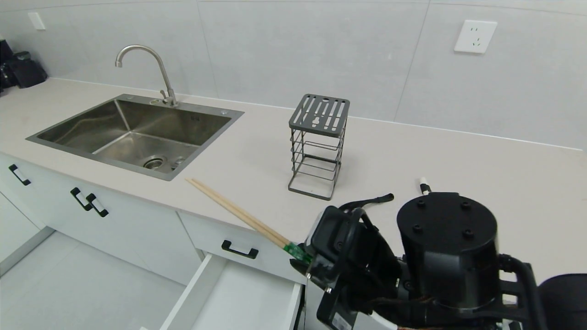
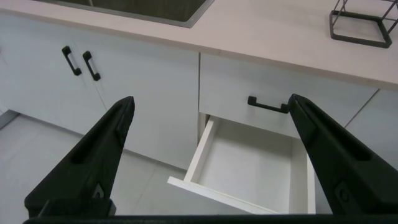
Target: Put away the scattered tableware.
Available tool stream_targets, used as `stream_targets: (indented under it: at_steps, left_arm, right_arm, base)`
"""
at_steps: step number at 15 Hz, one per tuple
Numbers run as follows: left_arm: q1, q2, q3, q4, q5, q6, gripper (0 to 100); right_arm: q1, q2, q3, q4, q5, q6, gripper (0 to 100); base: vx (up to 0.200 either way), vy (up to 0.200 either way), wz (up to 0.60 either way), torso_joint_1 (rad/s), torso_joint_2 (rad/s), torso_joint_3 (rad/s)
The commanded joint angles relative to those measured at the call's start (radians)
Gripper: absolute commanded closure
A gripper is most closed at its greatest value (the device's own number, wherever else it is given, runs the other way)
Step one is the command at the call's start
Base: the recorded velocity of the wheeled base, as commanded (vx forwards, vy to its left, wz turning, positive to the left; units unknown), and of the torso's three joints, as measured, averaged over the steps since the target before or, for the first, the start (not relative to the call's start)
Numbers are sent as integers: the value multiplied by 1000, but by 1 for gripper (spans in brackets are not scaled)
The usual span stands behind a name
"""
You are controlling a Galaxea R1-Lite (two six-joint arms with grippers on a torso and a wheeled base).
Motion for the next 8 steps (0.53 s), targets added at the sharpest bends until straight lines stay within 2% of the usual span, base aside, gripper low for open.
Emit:
stream_targets:
  at_steps: [1, 3, 8]
  left_arm:
    - [0, 1, 0, 0, 0, -1, 0]
    - [0, 1, 0, 0, 0, -1, 0]
    - [0, 1, 0, 0, 0, -1, 0]
  right_arm:
    - [37, 36, -35, 0, 1, 1, 100]
    - [76, 51, -47, 0, 0, -1, 100]
    - [94, 100, -75, 5, 6, -2, 100]
  base:
    - [0, 0, 0, -217, 432, 207]
    - [0, 0, 0, -190, 378, 190]
    - [0, 0, 0, -94, 194, 101]
